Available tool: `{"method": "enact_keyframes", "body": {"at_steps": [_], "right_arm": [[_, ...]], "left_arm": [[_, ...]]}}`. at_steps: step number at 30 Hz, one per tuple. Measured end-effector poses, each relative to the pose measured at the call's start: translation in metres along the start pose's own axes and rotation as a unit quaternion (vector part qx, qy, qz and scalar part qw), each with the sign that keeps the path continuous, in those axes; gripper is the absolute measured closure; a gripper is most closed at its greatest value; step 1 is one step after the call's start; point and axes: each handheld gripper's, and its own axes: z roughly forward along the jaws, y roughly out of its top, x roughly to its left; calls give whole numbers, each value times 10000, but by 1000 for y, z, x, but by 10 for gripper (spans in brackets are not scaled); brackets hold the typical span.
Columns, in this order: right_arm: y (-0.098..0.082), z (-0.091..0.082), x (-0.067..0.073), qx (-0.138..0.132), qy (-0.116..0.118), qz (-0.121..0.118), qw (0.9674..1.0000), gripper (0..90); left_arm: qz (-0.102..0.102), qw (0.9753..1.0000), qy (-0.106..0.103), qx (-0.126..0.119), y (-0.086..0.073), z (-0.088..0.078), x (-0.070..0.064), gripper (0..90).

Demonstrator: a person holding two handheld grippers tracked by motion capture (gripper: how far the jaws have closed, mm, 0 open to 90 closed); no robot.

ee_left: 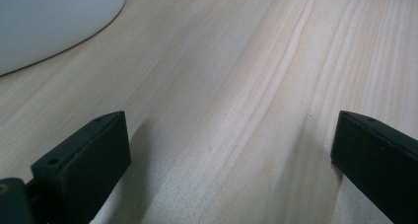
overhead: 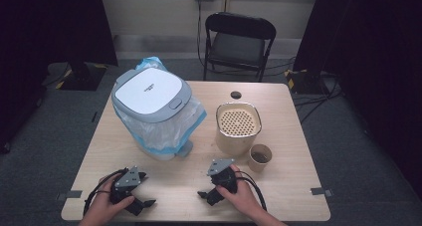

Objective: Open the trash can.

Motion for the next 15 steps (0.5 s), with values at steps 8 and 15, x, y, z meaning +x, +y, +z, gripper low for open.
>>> {"method": "enact_keyframes", "body": {"at_steps": [8,15], "right_arm": [[-1,-2,-1,16,94,-72,9999,0],[3,-10,-1,275,252,-221,9991,163]], "left_arm": [[-6,10000,-5,6,0,0,0,4],[-17,10000,-8,3,0,0,-1,2]]}}
